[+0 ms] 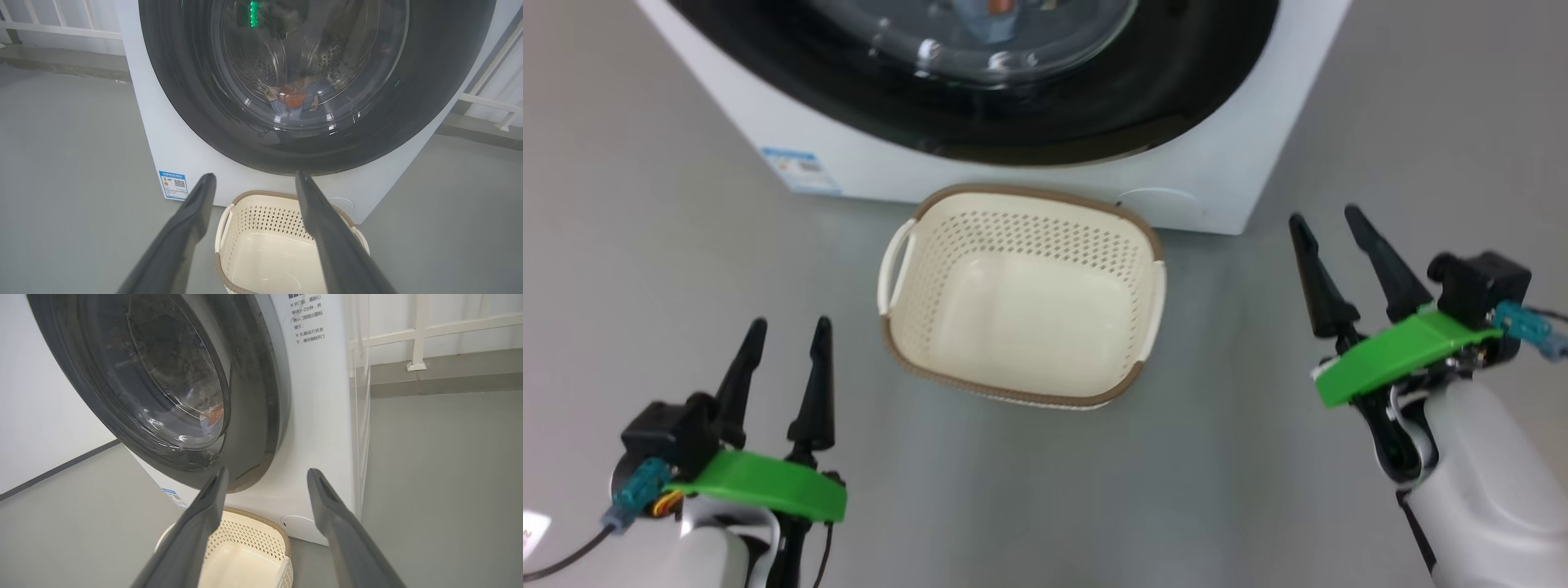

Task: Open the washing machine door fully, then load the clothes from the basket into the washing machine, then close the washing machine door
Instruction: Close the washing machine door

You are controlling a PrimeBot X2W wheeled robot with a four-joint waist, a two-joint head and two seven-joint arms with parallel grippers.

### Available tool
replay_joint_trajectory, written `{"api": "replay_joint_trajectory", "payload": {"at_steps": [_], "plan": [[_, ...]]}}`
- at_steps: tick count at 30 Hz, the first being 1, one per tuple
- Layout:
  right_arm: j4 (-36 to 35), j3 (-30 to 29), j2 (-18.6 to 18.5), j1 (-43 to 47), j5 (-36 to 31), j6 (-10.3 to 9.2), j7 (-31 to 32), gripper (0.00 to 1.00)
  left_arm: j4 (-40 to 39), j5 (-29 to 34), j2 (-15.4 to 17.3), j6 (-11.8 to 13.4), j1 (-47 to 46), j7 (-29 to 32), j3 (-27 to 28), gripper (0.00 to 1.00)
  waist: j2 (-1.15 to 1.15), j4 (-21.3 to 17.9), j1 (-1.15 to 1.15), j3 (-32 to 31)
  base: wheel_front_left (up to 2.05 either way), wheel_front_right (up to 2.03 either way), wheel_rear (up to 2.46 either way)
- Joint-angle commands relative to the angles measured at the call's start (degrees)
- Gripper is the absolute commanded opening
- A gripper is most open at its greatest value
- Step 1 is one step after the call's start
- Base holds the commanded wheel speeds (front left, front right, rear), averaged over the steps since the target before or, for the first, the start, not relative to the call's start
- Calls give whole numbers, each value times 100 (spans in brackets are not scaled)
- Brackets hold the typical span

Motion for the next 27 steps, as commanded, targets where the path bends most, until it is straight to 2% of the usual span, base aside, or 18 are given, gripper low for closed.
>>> {"api": "replay_joint_trajectory", "payload": {"at_steps": [1, 9, 27], "plan": [[-215, 56, 62, 258, 50, -32, -27, 100, -45, 26, 210, -9, 111, -36, 247, 100, 0, -363, 0, -319, 0, 0, 0], [-385, -113, 73, 853, 22, -32, -27, 100, 84, 43, 304, -9, 406, -36, 398, 100, 0, -739, 0, -636, 0, 0, 0], [-580, -509, 18, 1941, 14, -32, -27, 100, 234, -25, 392, -9, 906, -36, 646, 100, 0, -1034, 0, -1187, 0, 0, 0]]}}
